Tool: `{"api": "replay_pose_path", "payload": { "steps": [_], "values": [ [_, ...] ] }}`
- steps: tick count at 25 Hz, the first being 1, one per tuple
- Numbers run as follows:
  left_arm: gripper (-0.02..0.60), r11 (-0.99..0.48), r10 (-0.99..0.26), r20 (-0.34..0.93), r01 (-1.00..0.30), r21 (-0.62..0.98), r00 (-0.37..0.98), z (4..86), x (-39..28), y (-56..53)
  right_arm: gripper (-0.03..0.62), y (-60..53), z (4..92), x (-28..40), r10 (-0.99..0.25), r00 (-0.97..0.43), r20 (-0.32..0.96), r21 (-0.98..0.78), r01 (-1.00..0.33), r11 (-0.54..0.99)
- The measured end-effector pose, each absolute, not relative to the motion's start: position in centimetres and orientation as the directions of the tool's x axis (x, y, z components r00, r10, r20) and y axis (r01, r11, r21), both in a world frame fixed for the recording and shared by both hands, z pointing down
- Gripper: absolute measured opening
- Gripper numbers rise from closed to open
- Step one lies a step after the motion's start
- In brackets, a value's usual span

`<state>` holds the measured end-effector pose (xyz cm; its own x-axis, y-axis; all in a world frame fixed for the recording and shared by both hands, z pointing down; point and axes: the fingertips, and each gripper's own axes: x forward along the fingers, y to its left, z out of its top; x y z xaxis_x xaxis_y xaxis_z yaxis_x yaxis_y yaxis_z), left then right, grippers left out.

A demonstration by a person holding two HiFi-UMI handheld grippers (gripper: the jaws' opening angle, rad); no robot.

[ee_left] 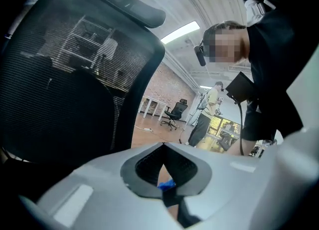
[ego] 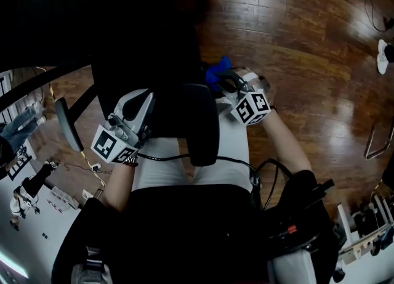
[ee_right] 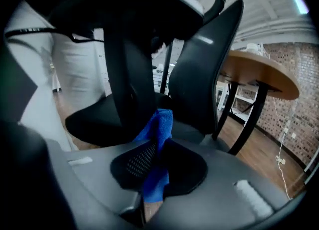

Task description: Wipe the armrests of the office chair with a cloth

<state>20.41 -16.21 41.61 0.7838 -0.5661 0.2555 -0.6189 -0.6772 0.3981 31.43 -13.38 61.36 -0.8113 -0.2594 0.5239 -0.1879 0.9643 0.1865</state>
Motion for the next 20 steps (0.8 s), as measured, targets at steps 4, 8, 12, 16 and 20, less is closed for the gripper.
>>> {"api": "replay_pose_path", "payload": {
  "steps": [4,8,12,16,20],
  "values": [
    [0.0,-0.73,-0.489,0.362,-0.6,0.327,0.793,44.9,21.7,-15.4,0.031,-11.3,54.7,31.8,-0.248,-0.864,0.438,0.227,-0.161,0.961],
    [0.0,-0.844,-0.281,0.576,-0.484,0.233,0.768,52.8,24.2,-11.0,0.032,-9.4,54.6,33.3,-0.286,-0.851,0.44,0.201,-0.217,0.955],
    [0.0,-0.877,-0.214,0.561,-0.41,0.25,0.8,54.9,26.5,-10.3,0.032,-9.7,59.3,33.2,-0.32,-0.779,0.54,0.184,-0.262,0.948],
    [0.0,-0.883,-0.219,0.544,-0.402,0.243,0.81,55.3,26.8,-10.2,0.035,-10.5,66.0,32.2,-0.343,-0.655,0.674,0.162,-0.322,0.933],
    [0.0,-0.885,-0.219,0.538,-0.398,0.242,0.814,55.0,25.5,-8.9,0.036,-11.0,71.3,31.6,-0.355,-0.547,0.758,0.096,-0.445,0.89]
  ]
}}
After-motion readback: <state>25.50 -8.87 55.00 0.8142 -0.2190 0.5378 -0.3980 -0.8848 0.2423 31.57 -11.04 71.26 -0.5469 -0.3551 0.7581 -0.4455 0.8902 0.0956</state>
